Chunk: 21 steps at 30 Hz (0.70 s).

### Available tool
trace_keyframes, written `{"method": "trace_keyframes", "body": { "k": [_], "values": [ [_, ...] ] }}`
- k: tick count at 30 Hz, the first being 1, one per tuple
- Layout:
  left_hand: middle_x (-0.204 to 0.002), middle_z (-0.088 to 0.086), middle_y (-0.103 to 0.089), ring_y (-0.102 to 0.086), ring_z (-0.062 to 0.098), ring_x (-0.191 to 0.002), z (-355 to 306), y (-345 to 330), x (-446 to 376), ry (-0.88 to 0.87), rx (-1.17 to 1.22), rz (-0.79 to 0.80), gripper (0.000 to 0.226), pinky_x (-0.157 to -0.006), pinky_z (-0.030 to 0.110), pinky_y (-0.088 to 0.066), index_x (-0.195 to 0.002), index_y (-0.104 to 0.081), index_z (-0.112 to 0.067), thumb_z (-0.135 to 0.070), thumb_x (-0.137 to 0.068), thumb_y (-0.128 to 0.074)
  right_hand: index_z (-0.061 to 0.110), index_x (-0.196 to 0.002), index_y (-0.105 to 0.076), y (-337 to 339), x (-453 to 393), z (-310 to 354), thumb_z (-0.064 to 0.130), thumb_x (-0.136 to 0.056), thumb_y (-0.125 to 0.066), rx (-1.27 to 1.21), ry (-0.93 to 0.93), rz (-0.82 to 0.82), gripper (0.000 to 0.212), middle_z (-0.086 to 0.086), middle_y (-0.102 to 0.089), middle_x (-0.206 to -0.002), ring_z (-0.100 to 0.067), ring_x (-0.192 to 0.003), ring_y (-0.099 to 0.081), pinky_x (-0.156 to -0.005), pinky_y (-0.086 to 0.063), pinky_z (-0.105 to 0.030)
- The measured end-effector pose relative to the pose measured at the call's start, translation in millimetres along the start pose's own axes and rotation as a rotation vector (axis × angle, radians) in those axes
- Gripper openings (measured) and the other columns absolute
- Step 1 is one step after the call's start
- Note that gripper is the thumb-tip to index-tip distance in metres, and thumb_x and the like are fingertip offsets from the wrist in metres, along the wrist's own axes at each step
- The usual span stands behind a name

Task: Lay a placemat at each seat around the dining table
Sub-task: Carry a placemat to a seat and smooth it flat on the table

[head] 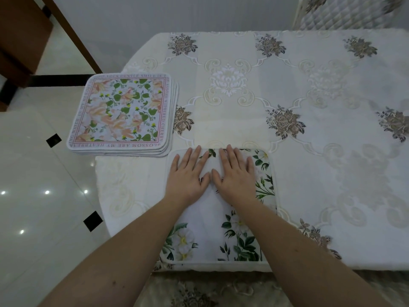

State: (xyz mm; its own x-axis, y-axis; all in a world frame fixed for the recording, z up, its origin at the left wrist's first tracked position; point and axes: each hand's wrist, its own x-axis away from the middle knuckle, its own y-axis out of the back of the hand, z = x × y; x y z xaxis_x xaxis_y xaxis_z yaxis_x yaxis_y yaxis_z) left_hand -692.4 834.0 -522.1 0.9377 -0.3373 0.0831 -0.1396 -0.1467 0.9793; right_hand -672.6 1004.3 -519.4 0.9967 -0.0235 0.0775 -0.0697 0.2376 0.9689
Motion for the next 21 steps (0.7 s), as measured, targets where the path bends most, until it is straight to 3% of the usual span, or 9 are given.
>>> {"method": "trace_keyframes", "body": {
  "k": [7, 21],
  "values": [
    [-0.167, -0.004, -0.004, 0.000, 0.014, -0.153, 7, 3, 10, 0.078, 0.026, -0.009, 0.068, -0.124, 0.040, 0.001, -0.159, -0.007, -0.029, -0.053, -0.096, -0.018, 0.021, -0.158, -0.003, 5, 9, -21, 0.057, -0.097, -0.024, 0.001, -0.073, 0.000, 0.074, -0.001, -0.001, -0.166, -0.016, -0.152, 0.004, -0.123, 0.001, -0.041],
    [-0.164, -0.007, 0.005, 0.004, 0.010, -0.152, 42, 10, 50, 0.057, 0.022, 0.049, 0.070, -0.122, 0.031, 0.006, -0.159, -0.002, -0.022, -0.051, -0.096, -0.008, 0.014, -0.157, 0.001, 16, 38, -68, 0.050, -0.100, -0.018, 0.034, -0.080, 0.027, 0.070, -0.002, 0.007, -0.165, -0.012, -0.151, 0.007, -0.122, 0.004, -0.032]
  ]
}}
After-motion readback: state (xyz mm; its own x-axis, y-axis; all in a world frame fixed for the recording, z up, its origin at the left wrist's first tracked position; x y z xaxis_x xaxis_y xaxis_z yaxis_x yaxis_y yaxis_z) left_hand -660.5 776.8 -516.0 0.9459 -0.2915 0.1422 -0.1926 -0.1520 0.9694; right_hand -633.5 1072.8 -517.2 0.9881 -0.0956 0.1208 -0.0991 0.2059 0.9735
